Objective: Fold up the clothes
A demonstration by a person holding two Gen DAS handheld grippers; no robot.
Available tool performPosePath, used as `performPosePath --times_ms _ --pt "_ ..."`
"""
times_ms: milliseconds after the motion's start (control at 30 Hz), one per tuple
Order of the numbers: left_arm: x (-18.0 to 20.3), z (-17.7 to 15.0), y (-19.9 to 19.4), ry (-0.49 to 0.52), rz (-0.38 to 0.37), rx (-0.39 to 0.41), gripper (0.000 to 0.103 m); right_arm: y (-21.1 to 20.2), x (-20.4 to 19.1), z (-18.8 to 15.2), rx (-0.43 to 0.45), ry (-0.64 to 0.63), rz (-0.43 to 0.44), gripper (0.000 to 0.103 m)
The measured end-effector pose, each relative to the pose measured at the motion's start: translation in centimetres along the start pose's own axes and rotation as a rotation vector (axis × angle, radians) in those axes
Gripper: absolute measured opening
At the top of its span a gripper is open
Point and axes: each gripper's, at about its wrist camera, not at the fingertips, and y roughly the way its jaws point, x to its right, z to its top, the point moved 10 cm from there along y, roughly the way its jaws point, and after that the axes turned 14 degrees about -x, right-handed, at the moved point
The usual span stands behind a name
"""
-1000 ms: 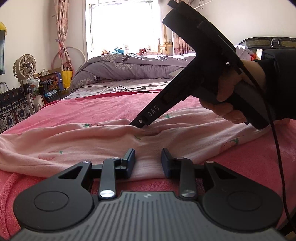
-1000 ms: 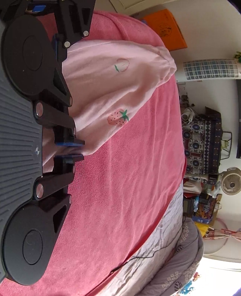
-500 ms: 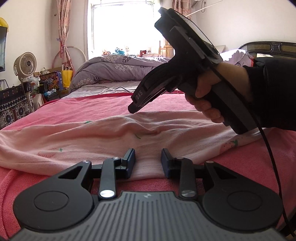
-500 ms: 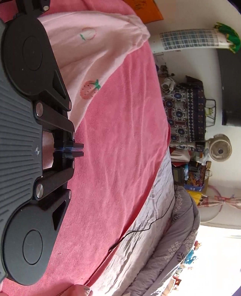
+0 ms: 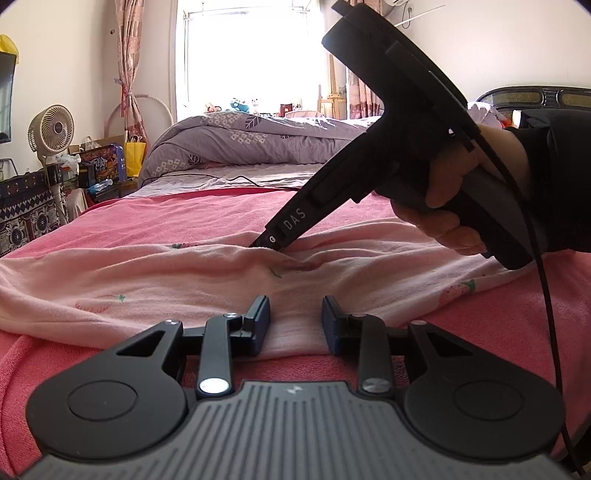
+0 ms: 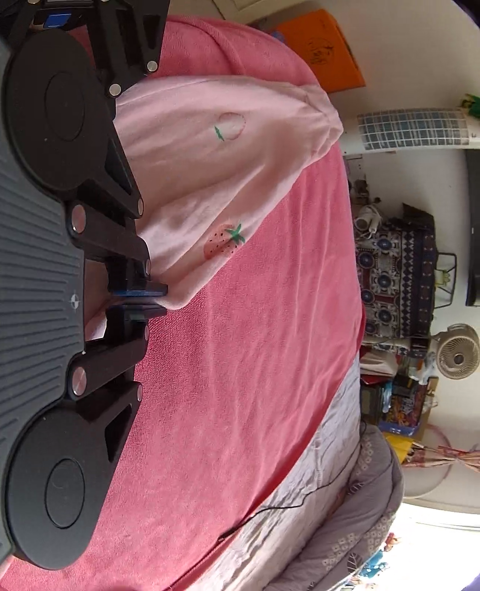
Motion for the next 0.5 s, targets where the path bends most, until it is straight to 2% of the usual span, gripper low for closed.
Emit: performPosePath --times_ms 133,300,433,500 --pt "-0.1 0.0 0.0 0.0 -0.001 0.005 0.038 -0.5 0.8 1.0 0.059 0.063 -0.052 0.004" --pt "-0.2 -0.1 0.0 0.002 0.001 0.01 0.038 2.3 1.6 1.5 0.022 0.082 -0.099 0.004" --pt "-0.2 -0.1 0.1 0.006 0.007 0.01 0.038 3.7 2.6 2.6 0.047 0.12 -0.118 0.004" --pt "-0.7 0.0 -0.3 -0.011 -0.008 0.011 0.038 4.8 3.4 3.2 0.045 0.137 -0.156 0.002"
